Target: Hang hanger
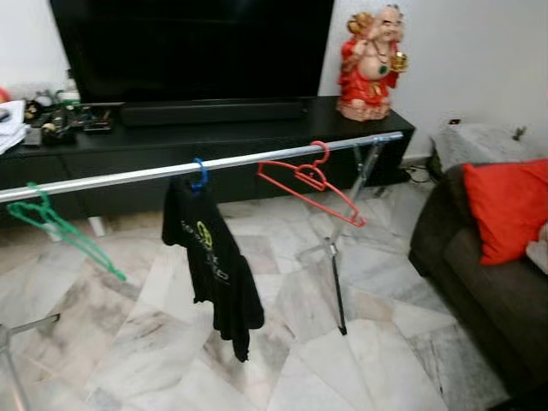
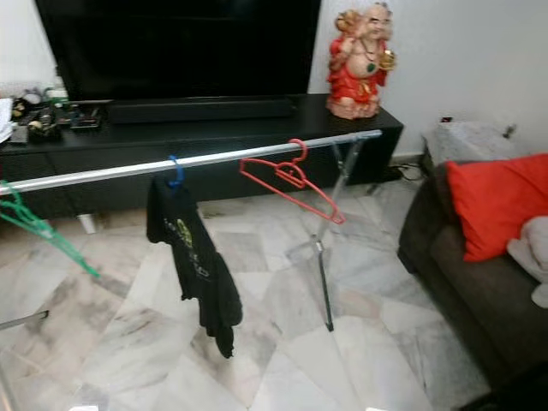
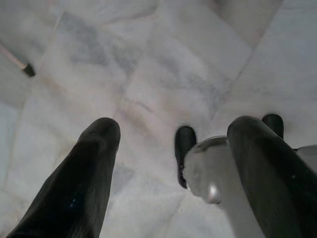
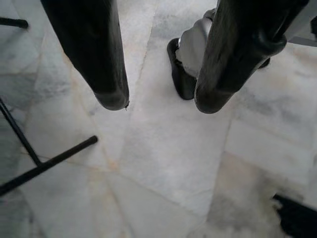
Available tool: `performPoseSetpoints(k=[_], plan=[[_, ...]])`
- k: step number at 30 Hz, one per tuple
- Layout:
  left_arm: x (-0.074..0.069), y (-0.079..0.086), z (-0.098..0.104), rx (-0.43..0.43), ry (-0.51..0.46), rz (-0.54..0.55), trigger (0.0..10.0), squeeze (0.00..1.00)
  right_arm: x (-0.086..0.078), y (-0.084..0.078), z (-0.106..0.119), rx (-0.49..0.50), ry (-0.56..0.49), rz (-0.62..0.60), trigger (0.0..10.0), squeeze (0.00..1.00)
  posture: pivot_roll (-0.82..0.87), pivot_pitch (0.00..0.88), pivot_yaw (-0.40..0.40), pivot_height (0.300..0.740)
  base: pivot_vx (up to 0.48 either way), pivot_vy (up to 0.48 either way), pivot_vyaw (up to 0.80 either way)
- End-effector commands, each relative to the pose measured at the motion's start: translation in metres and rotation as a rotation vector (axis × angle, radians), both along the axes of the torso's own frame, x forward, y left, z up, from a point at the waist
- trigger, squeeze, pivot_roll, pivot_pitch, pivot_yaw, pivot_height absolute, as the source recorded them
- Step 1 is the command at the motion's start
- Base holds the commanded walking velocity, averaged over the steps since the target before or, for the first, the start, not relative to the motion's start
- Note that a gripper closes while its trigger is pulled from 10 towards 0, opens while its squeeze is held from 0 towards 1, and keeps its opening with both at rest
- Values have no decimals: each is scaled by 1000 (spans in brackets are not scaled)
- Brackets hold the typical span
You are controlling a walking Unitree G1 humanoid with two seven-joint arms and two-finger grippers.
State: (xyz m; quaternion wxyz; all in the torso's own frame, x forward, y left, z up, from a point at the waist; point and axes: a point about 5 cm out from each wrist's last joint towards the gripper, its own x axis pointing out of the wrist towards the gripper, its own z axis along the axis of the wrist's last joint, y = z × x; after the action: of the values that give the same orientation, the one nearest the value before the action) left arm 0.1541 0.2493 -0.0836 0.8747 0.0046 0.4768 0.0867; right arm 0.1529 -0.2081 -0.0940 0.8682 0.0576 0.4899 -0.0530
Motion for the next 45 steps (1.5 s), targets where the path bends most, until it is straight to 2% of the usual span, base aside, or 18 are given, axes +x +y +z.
performPoseSetpoints(k=[1,4,19,31,45], plan=[[-9,2,-3,1,31,12,10000,0,-3,0,-1,2,8,-7,10000,0,40,0,-31,740,0,0,-788],[-17,8,-4,8,42,13,10000,0,-5,2,-2,5,12,-9,10000,0,40,0,-26,740,0,0,-788],[-27,12,-6,13,57,8,10000,0,-6,6,-3,13,16,-16,10000,0,34,0,-14,740,0,0,-788],[-23,13,-4,21,54,-3,10000,0,-10,3,-4,14,22,-26,10000,0,29,0,2,740,0,0,-788],[-22,15,-3,31,56,-21,10000,0,-5,17,-5,28,15,-15,10000,0,26,0,18,740,0,0,-788]])
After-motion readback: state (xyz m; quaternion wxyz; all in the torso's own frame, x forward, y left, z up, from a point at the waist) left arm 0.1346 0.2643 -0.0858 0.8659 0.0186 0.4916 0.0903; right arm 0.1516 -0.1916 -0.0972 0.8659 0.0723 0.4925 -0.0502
